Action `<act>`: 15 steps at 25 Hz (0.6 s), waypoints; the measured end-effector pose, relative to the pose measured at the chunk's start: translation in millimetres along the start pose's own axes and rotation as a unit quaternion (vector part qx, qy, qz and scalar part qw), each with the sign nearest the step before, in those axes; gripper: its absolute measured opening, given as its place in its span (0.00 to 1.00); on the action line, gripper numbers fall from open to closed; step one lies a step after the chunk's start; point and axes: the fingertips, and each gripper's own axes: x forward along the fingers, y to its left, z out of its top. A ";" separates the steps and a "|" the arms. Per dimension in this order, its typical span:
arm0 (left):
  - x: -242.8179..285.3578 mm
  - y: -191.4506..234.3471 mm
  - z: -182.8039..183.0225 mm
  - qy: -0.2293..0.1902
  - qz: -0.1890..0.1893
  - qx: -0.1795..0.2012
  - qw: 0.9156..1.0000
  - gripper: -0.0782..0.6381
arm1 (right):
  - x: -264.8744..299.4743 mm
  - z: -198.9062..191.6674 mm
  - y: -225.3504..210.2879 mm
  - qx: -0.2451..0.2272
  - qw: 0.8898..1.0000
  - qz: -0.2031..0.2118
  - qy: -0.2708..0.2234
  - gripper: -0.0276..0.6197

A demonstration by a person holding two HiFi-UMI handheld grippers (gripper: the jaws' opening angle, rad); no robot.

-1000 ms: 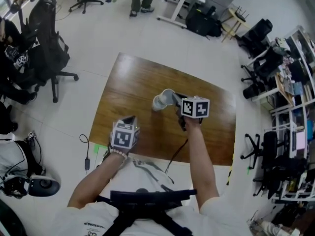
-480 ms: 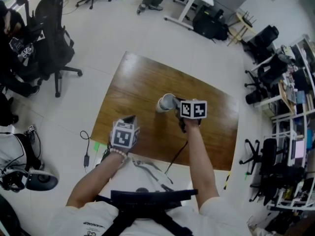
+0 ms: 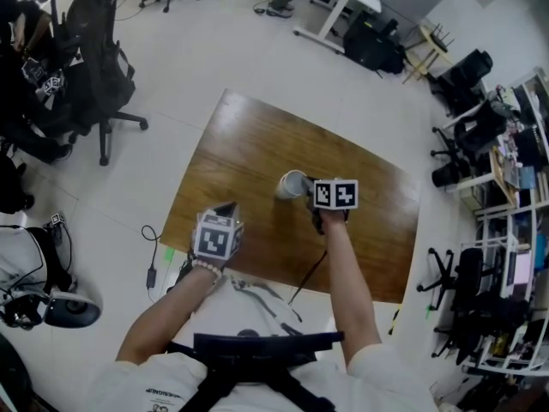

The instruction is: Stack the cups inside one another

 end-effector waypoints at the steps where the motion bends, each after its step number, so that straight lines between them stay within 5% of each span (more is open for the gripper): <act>1: 0.1 0.3 -0.4 0.000 -0.001 -0.002 1.000 0.11 | 2.1 -1.2 -0.6 0.001 1.000 0.000 0.001 0.09; 15: -3.5 3.0 -1.2 -0.003 0.008 -0.001 1.000 0.11 | -12.4 6.3 -6.4 0.002 0.999 -0.020 -0.024 0.13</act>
